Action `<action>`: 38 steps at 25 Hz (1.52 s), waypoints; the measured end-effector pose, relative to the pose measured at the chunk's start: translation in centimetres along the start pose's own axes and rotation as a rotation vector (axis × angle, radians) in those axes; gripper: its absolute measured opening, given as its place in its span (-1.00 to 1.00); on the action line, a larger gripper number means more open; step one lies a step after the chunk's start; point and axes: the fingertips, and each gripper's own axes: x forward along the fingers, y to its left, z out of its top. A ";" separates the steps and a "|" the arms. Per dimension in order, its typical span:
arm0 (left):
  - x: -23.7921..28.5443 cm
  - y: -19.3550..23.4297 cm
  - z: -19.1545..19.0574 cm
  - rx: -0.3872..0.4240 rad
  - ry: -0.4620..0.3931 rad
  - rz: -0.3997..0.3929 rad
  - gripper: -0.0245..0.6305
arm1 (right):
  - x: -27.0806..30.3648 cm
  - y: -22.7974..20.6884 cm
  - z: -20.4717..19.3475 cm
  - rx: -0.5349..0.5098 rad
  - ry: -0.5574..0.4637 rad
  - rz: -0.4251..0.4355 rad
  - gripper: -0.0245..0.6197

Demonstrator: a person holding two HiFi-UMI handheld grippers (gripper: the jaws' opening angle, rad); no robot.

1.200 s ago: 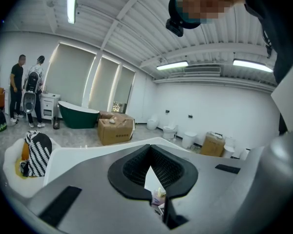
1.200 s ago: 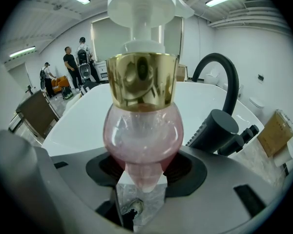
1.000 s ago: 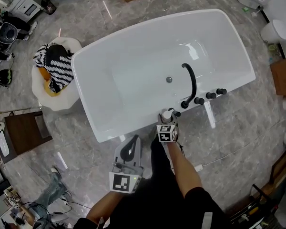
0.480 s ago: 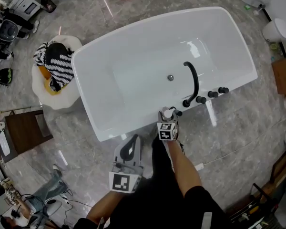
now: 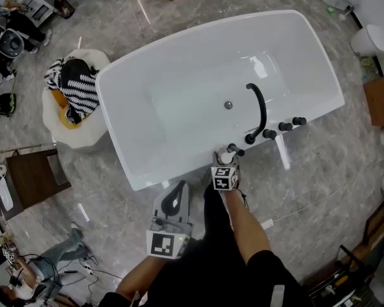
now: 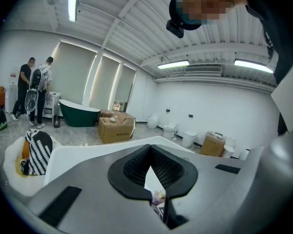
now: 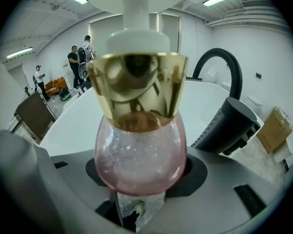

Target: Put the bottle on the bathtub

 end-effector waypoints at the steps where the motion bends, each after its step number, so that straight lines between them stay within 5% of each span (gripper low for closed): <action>1: -0.1 0.1 0.0 0.001 0.001 0.000 -0.88 | -0.1 0.0 0.1 0.004 -0.002 -0.003 -0.23; 38: -2.1 0.0 0.6 0.009 -0.020 -0.018 -0.88 | -1.3 0.4 -2.2 0.024 0.072 -0.032 -0.23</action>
